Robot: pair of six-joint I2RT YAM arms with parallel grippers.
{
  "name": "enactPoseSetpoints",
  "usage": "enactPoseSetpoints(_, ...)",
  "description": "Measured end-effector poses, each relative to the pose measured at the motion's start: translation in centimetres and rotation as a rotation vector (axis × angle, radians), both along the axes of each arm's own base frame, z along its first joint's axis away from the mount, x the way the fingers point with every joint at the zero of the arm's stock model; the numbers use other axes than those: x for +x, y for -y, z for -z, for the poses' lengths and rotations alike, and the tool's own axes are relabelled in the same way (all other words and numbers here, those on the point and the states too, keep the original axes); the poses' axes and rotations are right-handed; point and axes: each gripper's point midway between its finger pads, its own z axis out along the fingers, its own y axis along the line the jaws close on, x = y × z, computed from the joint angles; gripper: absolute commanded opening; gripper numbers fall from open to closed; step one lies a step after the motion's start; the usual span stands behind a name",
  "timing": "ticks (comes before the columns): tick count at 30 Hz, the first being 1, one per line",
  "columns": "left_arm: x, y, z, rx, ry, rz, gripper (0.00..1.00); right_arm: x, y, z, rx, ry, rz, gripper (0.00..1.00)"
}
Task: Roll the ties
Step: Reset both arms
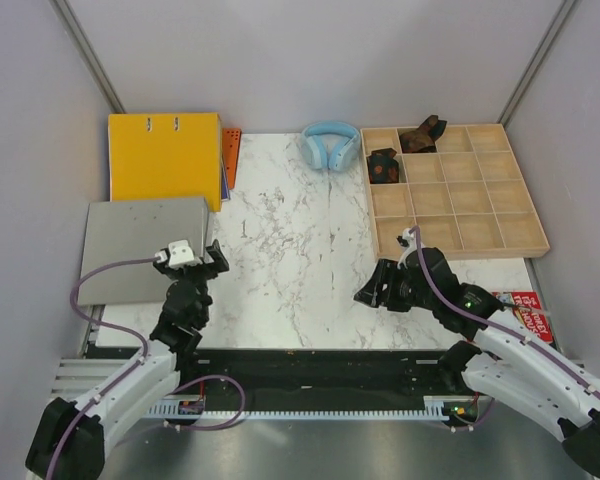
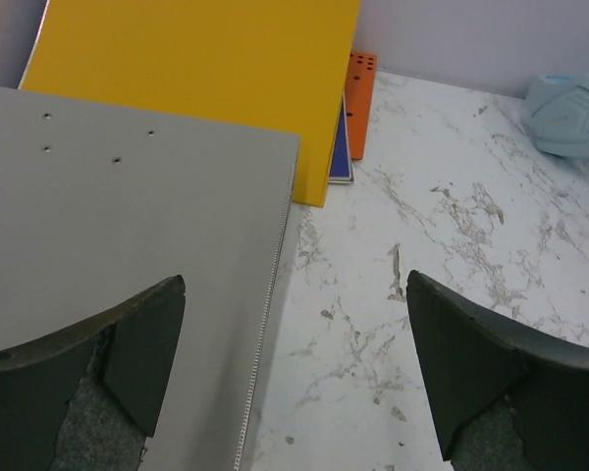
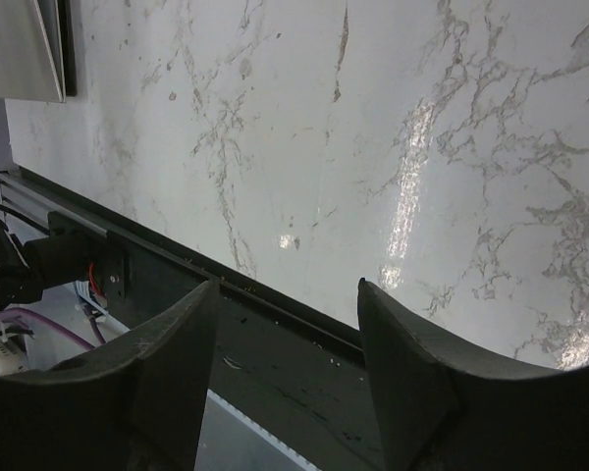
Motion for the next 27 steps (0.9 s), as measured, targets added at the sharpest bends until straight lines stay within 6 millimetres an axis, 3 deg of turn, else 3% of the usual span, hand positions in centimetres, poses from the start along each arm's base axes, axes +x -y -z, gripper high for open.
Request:
enactPoseSetpoints(8,2.1,-0.4,1.1,0.077,-0.022,0.032,0.97,0.1,0.4,1.0,-0.041,-0.021,0.013,0.67)
enactPoseSetpoints(17,3.9,-1.1,5.2,0.127,-0.141,0.101,0.95,0.5,0.9,2.3,-0.113,-0.041,0.011,0.67)
enactPoseSetpoints(23,5.6,-1.4,5.4,0.132,-0.127,0.141,0.96,1.2,0.9,2.3,-0.152,-0.021,0.004,0.67)
enactPoseSetpoints(27,5.9,-2.1,7.9,0.128,-0.193,0.151,0.95,1.6,0.8,2.0,-0.146,0.008,-0.004,0.67)
